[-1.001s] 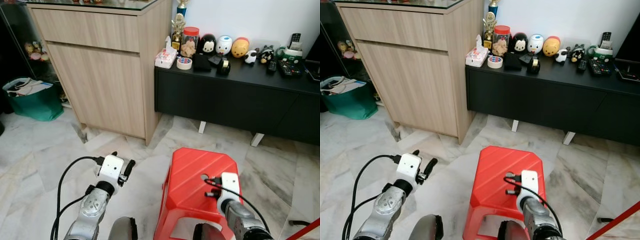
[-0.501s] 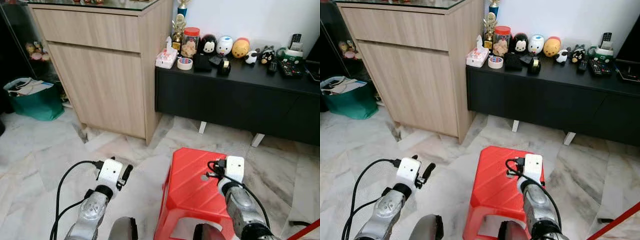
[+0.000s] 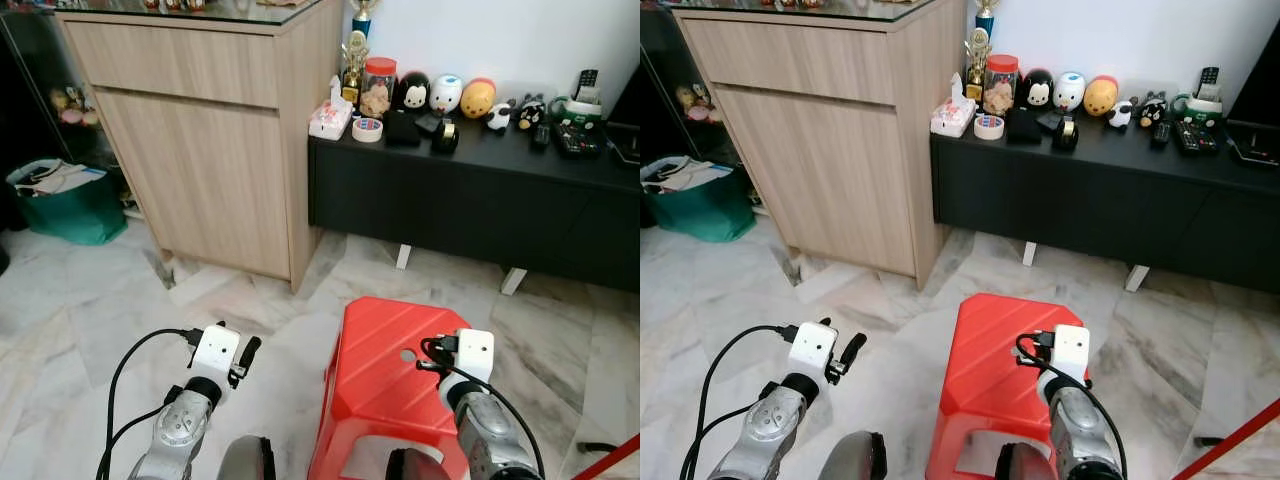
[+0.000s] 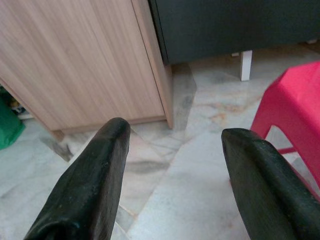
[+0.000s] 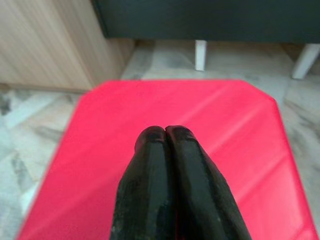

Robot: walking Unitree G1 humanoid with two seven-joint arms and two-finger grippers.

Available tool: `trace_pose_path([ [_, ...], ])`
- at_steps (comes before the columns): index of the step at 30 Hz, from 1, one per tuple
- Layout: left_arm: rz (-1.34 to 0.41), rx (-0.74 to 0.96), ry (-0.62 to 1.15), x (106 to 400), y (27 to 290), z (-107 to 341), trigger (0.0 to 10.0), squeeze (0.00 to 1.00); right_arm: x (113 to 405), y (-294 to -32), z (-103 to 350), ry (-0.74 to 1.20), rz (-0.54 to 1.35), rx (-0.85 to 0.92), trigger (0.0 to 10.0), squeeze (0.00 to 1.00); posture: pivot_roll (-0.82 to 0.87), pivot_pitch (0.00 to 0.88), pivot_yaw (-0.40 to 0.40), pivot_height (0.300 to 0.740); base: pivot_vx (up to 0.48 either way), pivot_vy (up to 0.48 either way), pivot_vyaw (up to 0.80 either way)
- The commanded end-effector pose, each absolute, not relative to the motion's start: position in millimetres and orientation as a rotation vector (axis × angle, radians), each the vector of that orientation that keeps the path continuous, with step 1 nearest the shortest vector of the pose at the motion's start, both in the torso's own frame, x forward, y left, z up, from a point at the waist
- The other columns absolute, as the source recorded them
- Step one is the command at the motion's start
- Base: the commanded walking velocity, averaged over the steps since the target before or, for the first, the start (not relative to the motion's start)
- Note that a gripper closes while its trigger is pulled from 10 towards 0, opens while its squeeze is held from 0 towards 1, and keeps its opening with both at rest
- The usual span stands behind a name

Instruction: Hang keys on a hook

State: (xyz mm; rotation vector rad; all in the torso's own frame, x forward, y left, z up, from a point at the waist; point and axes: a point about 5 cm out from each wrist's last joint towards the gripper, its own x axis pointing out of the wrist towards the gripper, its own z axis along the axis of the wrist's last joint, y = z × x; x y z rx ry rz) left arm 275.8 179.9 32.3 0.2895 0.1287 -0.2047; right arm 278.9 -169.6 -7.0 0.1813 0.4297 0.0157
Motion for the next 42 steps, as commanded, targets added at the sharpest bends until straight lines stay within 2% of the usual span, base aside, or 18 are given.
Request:
trace_pose_path([
  [1,-0.213,0.299,0.117,280.2,179.5,36.2,10.0,0.00,287.6,-168.1,3.5,0.385,0.034,0.189,10.0,0.00,0.08,0.000,-0.036,0.665,0.000,0.000,0.00],
  [15,-0.211,0.305,0.084,284.1,181.3,43.1,10.0,0.00,295.2,-168.1,16.8,0.337,0.076,0.186,10.0,0.00,0.08,0.000,-0.039,0.740,0.000,0.000,0.00],
  [28,-0.244,0.320,-0.012,295.2,181.2,67.7,10.0,0.00,309.7,-160.2,42.4,0.288,0.192,0.112,10.0,0.00,0.07,0.000,-0.043,0.740,0.000,0.000,0.00],
  [33,-0.375,0.295,-0.037,300.2,168.3,81.7,10.0,0.00,315.9,-154.9,49.5,0.338,0.298,-0.018,10.0,0.00,0.07,0.000,-0.047,0.740,0.000,0.000,0.00],
  [42,-0.601,0.253,-0.029,296.1,140.3,93.8,10.0,0.00,329.5,-146.0,82.0,0.288,0.321,-0.065,10.0,0.00,0.07,0.000,-0.050,0.740,0.000,0.000,0.00],
])
